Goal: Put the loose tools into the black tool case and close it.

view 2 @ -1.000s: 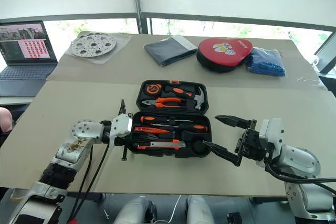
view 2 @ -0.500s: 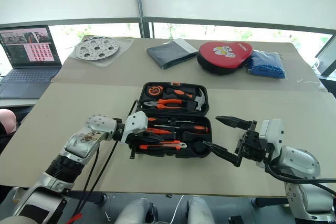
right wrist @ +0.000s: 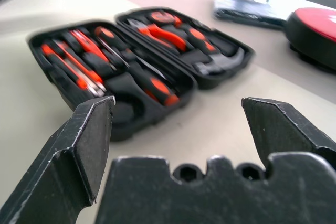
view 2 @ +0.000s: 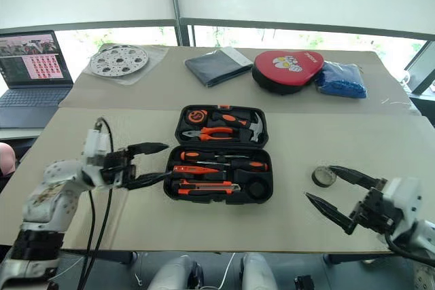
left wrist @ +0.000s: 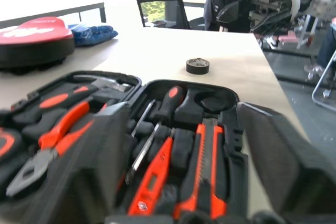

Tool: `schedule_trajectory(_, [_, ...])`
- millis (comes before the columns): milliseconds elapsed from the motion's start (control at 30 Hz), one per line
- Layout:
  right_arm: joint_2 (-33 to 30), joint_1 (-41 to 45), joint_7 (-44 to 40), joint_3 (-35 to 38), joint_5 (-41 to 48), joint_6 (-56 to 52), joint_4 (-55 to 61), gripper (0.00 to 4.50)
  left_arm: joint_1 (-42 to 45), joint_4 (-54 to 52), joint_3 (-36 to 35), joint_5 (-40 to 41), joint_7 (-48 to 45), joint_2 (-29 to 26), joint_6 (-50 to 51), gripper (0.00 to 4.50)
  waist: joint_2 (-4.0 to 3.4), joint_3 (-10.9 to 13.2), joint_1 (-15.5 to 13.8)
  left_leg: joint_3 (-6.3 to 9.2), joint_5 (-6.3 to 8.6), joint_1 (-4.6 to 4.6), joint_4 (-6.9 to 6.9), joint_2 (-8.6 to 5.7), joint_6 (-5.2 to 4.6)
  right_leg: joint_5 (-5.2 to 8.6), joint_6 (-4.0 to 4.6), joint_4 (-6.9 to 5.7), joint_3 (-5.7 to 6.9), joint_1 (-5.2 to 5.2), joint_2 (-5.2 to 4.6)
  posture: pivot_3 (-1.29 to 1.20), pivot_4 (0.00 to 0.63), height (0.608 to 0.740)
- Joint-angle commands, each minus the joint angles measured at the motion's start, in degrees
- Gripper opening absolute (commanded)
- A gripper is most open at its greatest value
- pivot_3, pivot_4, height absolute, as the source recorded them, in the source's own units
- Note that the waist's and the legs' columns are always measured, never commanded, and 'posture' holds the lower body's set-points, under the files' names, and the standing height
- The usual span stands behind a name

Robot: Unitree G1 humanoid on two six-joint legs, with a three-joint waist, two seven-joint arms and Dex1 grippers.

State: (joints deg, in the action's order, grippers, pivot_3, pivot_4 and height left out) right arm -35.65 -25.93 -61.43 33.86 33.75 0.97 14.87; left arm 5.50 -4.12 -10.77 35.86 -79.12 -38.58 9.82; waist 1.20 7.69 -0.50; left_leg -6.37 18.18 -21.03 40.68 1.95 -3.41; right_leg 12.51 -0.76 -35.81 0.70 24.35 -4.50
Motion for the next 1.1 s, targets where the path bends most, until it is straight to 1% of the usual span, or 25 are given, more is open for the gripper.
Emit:
schedule_trajectory(33, [1.60,-3.43,0.56,2.59,-1.67,2.79,-1.56,4.50,-4.77,-2.39,-3.66,1.17,-3.86,-1.99,-3.45,4.39,-0.04,0.02,-0.09,0.01,0.01,0.01,-0.01,0.00,0.02,0.03,0.00,0.00,0.01,0.00,-0.01,0.00,0.150,0.740])
schedule_trajectory(100, [1.07,-4.08,1.10,2.03,-3.82,3.48,-2.09,4.50,-5.21,-1.59,-4.26,1.99,-4.25,-1.76,-3.79,4.39,-0.10,0.09,-0.30,0.00,0.04,-0.01,-0.01,-0.01,0.03,0.15,0.20,0.00,0.01,0.00,-0.07,0.00,0.150,0.740])
schedule_trajectory(133, [-0.65,-2.81,2.89,1.50,-5.84,2.11,-1.61,4.50,-4.86,-1.72,-4.36,3.05,-4.11,-1.38,-3.03,4.39,-0.11,0.11,-0.33,-0.03,0.04,-0.01,0.02,-0.03,0.02,0.20,0.28,0.02,-0.01,0.00,-0.11,0.00,0.150,0.740])
schedule_trajectory(200, [-6.73,0.36,6.99,-1.13,-11.04,-5.67,0.36,4.50,-4.20,-2.64,-3.69,4.58,-4.26,-1.14,-1.40,4.39,-0.13,0.14,-0.16,-0.10,0.01,0.03,0.11,-0.03,-0.01,0.14,0.37,0.00,-0.03,-0.04,-0.22,0.00,0.150,0.740])
schedule_trajectory(267, [-12.09,3.66,8.34,-4.20,-14.19,-11.12,1.09,4.50,-3.79,-3.57,-2.63,5.00,-4.00,-1.18,-0.41,4.39,-0.12,0.19,0.26,-0.23,-0.09,0.11,0.10,-0.04,-0.11,0.06,0.31,-0.03,-0.10,-0.01,-0.43,0.00,0.150,0.740])
schedule_trajectory(300, [-14.67,5.73,7.45,-6.07,-13.93,-13.67,1.09,4.50,-3.51,-3.85,-1.95,4.47,-3.85,-0.87,-0.86,4.39,-0.10,0.20,0.40,-0.26,-0.11,0.10,0.10,-0.04,-0.10,0.04,0.26,-0.03,-0.08,0.00,-0.50,0.00,0.150,0.740])
schedule_trajectory(367, [-17.54,8.47,6.25,-8.32,-13.25,-16.57,1.01,4.50,-3.14,-4.17,-1.15,3.78,-3.41,-0.40,-1.49,4.39,-0.08,0.21,0.37,-0.25,-0.16,0.17,0.09,-0.05,-0.07,0.03,0.26,-0.03,-0.02,-0.01,-0.41,0.00,0.150,0.740])
schedule_trajectory(433, [-21.19,14.45,5.74,-13.25,-15.03,-20.31,-1.30,4.50,-2.73,-4.68,0.36,2.53,-2.52,0.15,-1.70,4.39,-0.06,0.21,0.22,-0.22,-0.17,0.15,0.02,-0.02,-0.04,-0.05,0.41,-0.03,0.01,-0.01,-0.19,0.00,0.150,0.740])
schedule_trajectory(533, [-23.75,20.69,5.20,-19.02,-17.15,-23.33,-4.65,4.50,-2.35,-5.32,1.95,1.27,-1.94,0.54,-2.16,4.39,-0.05,0.23,0.01,-0.19,-0.14,-0.03,-0.01,0.01,0.01,-0.12,0.24,0.00,0.00,0.18,-0.04,0.00,0.150,0.740])
schedule_trajectory(633, [-25.63,25.26,4.54,-24.90,-20.97,-24.78,-9.18,3.71,-1.95,-6.06,3.38,-0.47,-1.77,0.59,-3.69,4.50,-0.03,0.24,-0.37,-0.18,-0.14,-0.13,-0.01,-0.02,0.00,-0.18,0.10,0.06,0.05,0.25,-0.03,0.00,0.150,0.740])
schedule_trajectory(667, [-25.80,26.52,4.93,-25.98,-22.20,-24.41,-10.77,3.36,-1.81,-6.15,3.42,-0.68,-1.63,0.83,-4.30,4.50,-0.03,0.24,-0.42,-0.18,-0.13,-0.15,-0.01,-0.03,-0.02,-0.17,0.08,0.10,0.06,0.25,-0.04,0.00,0.150,0.740])
schedule_trajectory(700, [-25.74,27.63,5.57,-26.57,-22.93,-24.76,-12.05,3.10,-1.67,-6.16,3.38,-0.82,-1.56,1.11,-5.02,4.50,-0.03,0.24,-0.38,-0.18,-0.11,-0.16,-0.01,-0.03,-0.04,-0.16,0.07,0.14,0.06,0.24,-0.04,0.00,0.150,0.740])
schedule_trajectory(733, [-25.63,28.46,5.98,-26.94,-23.41,-25.08,-12.93,2.64,-1.58,-6.13,3.34,-0.87,-1.49,1.30,-5.50,4.50,-0.03,0.24,-0.36,-0.19,-0.10,-0.20,-0.01,-0.04,-0.07,-0.17,0.07,0.20,0.05,0.24,-0.07,0.00,0.150,0.740])
schedule_trajectory(767, [-25.67,29.00,5.85,-27.22,-23.55,-25.41,-13.53,2.38,-1.51,-6.16,3.40,-0.86,-1.55,1.34,-5.76,4.50,-0.03,0.24,-0.29,-0.21,-0.08,-0.20,0.00,-0.05,-0.09,-0.17,0.07,0.23,0.03,0.24,-0.08,0.00,0.150,0.740])
schedule_trajectory(833, [-26.47,29.78,4.93,-28.22,-24.32,-25.76,-14.45,1.65,-1.17,-6.44,3.52,-0.59,-1.65,1.43,-5.99,4.50,-0.03,0.24,-0.19,-0.23,-0.07,-0.23,0.00,-0.07,-0.12,-0.18,0.05,0.34,0.03,0.23,-0.11,0.00,0.150,0.740])
schedule_trajectory(900, [-25.75,30.94,3.53,-28.08,-23.29,-24.57,-15.04,0.92,-1.11,-6.53,3.55,0.01,-2.17,1.54,-6.12,4.50,-0.03,0.24,-0.15,-0.23,-0.06,-0.23,0.00,-0.06,-0.13,-0.19,0.03,0.40,0.03,0.20,-0.10,0.00,0.150,0.740])
schedule_trajectory(933, [-25.51,31.43,2.99,-28.05,-22.97,-24.09,-15.23,0.71,-1.14,-6.35,3.54,0.07,-2.57,1.63,-6.54,4.50,-0.03,0.24,-0.14,-0.23,-0.06,-0.22,0.00,-0.04,-0.13,-0.19,0.03,0.41,0.04,0.18,-0.09,0.00,0.150,0.740])
schedule_trajectory(967, [-25.23,32.01,2.28,-28.04,-22.90,-22.13,-15.58,0.29,-1.24,-6.06,3.51,0.06,-2.98,1.67,-6.93,4.50,-0.03,0.24,-0.10,-0.22,-0.06,-0.21,0.00,-0.03,-0.13,-0.21,0.01,0.46,0.04,0.15,-0.07,0.00,0.150,0.740])
schedule_trajectory(1000, [-24.69,32.84,0.45,-27.79,-21.67,-20.02,-15.39,0.05,-1.29,-5.36,3.46,-0.14,-3.46,1.76,-7.56,4.50,-0.03,0.24,-0.04,-0.23,-0.07,-0.21,0.00,-0.01,-0.13,-0.21,0.00,0.47,0.04,0.15,-0.05,0.00,0.150,0.740])
schedule_trajectory(1067, [-23.39,34.33,-4.28,-26.97,-17.49,-17.58,-12.99,0.05,-1.54,-3.85,3.17,-0.45,-4.24,1.92,-8.75,4.50,-0.03,0.24,0.13,-0.23,-0.07,-0.20,0.00,0.00,-0.12,-0.22,-0.01,0.47,0.03,0.15,-0.02,0.00,0.150,0.740])
schedule_trajectory(1100, [-23.11,34.78,-6.92,-26.78,-14.73,-18.09,-10.69,0.05,-1.80,-3.26,3.10,-0.79,-4.57,1.82,-9.35,4.50,-0.03,0.24,0.19,-0.23,-0.07,-0.18,0.00,0.00,-0.11,-0.23,-0.02,0.47,0.03,0.13,-0.01,0.00,0.150,0.740])
